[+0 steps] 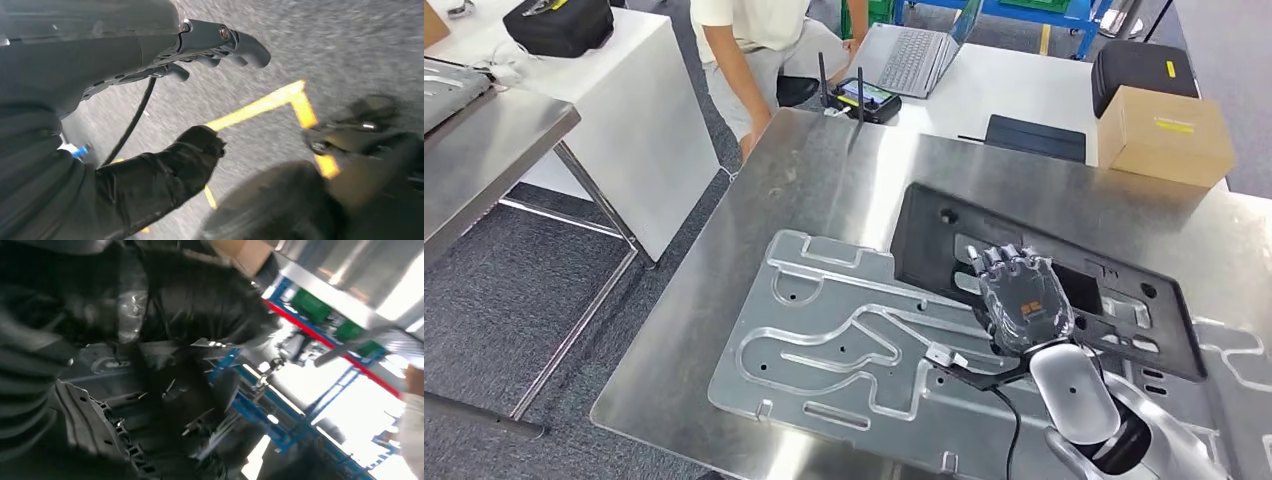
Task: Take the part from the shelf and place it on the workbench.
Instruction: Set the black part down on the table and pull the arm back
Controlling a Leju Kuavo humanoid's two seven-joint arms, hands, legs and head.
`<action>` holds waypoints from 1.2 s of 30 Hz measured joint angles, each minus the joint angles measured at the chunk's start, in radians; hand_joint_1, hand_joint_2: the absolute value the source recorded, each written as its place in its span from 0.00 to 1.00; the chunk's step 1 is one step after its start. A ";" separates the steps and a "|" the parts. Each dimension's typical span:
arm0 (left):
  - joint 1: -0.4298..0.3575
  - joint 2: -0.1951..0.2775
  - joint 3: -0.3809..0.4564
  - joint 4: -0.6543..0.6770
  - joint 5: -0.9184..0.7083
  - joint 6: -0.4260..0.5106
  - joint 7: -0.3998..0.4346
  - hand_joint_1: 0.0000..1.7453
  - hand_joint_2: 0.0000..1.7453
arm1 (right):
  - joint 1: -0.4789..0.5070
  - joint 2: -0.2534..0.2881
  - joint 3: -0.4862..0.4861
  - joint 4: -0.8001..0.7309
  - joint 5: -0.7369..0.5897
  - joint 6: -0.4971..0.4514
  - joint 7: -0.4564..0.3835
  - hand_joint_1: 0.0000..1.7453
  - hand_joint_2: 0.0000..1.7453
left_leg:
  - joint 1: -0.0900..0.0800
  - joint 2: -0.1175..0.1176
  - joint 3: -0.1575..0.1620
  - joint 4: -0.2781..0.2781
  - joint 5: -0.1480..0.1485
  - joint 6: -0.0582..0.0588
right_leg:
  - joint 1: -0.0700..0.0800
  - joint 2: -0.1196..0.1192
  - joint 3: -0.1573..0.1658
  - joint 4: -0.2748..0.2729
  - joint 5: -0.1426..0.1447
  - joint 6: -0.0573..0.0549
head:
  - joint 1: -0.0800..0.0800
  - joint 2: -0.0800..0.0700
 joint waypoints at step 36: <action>-0.007 0.003 0.005 0.000 -0.030 0.036 0.041 0.00 0.50 | -0.004 0.017 -0.010 0.073 0.009 -0.030 -0.006 0.00 0.00 | 0.025 0.020 -0.278 0.234 -0.010 -0.039 | -0.011 0.000 0.089 0.021 -0.103 -0.015 | -0.008 0.000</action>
